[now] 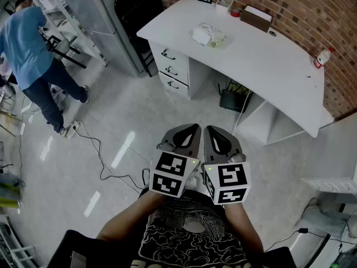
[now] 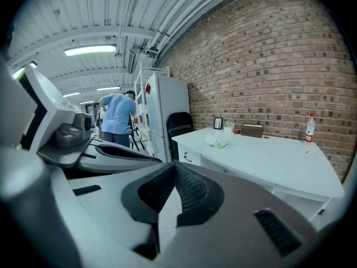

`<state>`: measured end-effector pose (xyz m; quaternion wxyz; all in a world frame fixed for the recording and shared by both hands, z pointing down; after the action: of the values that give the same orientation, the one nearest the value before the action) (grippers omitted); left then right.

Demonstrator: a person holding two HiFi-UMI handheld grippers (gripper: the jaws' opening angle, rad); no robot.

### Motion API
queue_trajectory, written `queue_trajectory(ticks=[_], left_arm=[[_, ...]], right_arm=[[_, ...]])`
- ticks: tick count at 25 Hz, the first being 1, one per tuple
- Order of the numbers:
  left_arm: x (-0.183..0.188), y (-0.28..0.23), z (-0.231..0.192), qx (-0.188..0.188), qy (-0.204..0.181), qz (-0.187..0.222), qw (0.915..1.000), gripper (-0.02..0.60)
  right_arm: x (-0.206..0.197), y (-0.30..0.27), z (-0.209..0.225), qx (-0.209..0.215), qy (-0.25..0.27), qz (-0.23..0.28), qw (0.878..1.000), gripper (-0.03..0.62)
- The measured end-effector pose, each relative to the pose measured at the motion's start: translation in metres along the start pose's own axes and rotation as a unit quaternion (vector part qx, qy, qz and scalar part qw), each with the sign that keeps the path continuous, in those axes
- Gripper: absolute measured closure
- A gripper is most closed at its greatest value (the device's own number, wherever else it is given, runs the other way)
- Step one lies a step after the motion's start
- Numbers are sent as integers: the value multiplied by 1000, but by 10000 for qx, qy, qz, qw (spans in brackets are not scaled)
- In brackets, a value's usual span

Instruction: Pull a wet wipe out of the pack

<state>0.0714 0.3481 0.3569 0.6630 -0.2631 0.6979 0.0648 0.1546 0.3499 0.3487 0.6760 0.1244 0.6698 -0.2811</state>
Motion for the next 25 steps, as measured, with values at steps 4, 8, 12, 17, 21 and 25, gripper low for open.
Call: queue_trajectory(ticks=[4,8,12,17,21,25], left_arm=[[1,-4,0,64,19,-26,10000,571],[1,-7,0,69,16,-13,10000,571],[-3,-9,-6,103,54,5,9999,571],[-6,-17,-20,174,112,27,9998,571],[-2,-30,-38,190,155,3,9997,571],[6,-48,-60,150,167,-10,9997,571]], right_arm=[[-1,-1,5,1,-27,-43,10000,577],[-2,-4,5,58,-35,-24,10000,576],[-5,-13,5,107,-36,-69,9999,576],[-7,-27,7,142,29,-80,9999,576],[-5,-48,9,144,27,-122,9998,576],[2,-76,13,129,85,-172,9997,576]])
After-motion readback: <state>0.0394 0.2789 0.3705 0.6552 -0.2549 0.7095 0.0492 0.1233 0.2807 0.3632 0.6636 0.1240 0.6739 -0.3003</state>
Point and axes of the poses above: the fingertips, and each gripper's own axes: y backward along the fingers, z to its right, x out of its top, the point moved 6 cm from there along y, backward along the fingers, and after that the axes turned 10 degrees about z, right-handed, at the moved point
